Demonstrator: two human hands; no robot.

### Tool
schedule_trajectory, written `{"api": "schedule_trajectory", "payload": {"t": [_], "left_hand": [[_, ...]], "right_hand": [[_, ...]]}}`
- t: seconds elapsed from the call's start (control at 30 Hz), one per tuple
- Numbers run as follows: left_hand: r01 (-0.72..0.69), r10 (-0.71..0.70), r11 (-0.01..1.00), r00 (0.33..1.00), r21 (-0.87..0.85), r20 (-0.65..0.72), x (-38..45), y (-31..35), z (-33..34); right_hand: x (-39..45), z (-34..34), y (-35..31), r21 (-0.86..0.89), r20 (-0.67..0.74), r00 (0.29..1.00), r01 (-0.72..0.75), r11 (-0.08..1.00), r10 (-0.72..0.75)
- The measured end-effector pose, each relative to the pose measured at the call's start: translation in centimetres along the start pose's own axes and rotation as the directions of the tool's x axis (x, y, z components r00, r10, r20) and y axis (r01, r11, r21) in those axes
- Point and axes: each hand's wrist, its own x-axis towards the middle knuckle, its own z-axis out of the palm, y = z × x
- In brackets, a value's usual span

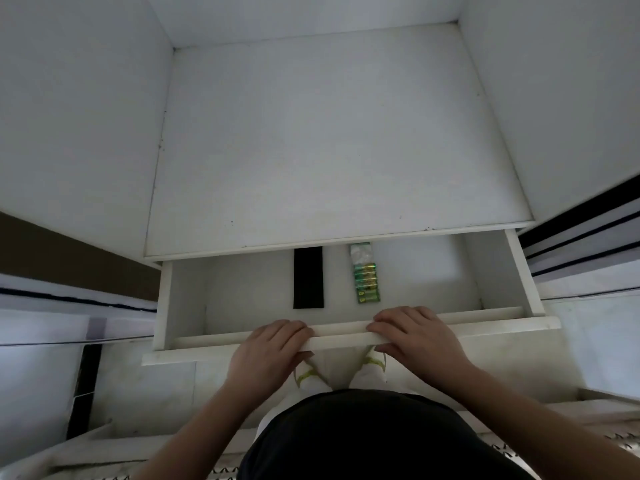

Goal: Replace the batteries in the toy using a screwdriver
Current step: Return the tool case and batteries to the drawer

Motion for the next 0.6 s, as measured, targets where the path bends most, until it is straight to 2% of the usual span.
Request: {"api": "schedule_trajectory", "payload": {"t": [0.1, 0.17, 0.3, 0.37, 0.47, 0.6], "left_hand": [[0.015, -0.015, 1.0, 1.0, 0.002, -0.01, 0.9, -0.6, -0.2], [0.027, -0.027, 1.0, 0.999, -0.002, -0.046, 1.7, -1.0, -0.1], [0.13, -0.145, 0.989, 0.952, -0.075, -0.269, 2.5, 0.1, -0.5], [0.099, -0.116, 0.993, 0.931, -0.065, -0.348, 2.2, 0.9, -0.9], [0.085, -0.088, 0.996, 0.956, -0.024, -0.279, 1.3, 1.0, -0.9], [0.26, -0.253, 0.964, 0.961, 0.062, -0.11, 0.1, -0.8, 0.6]], "right_hand": [[0.7, 0.2, 0.4, -0.072, -0.034, 0.999, 0.015, 0.997, -0.018], [1.5, 0.3, 0.6, -0.094, -0.046, 0.999, -0.024, 0.995, 0.02], [2.0, 0.1, -0.2, -0.018, -0.204, 0.951, -0.242, 0.97, 0.234], [1.6, 0.0, -1.1, -0.007, -0.282, 0.936, -0.223, 0.975, 0.212], [0.7, 0.6, -2.1, -0.009, -0.263, 0.956, -0.135, 0.991, 0.128], [0.6, 2.0, -2.2, -0.033, -0.113, 0.966, -0.237, 0.971, 0.232]]}}
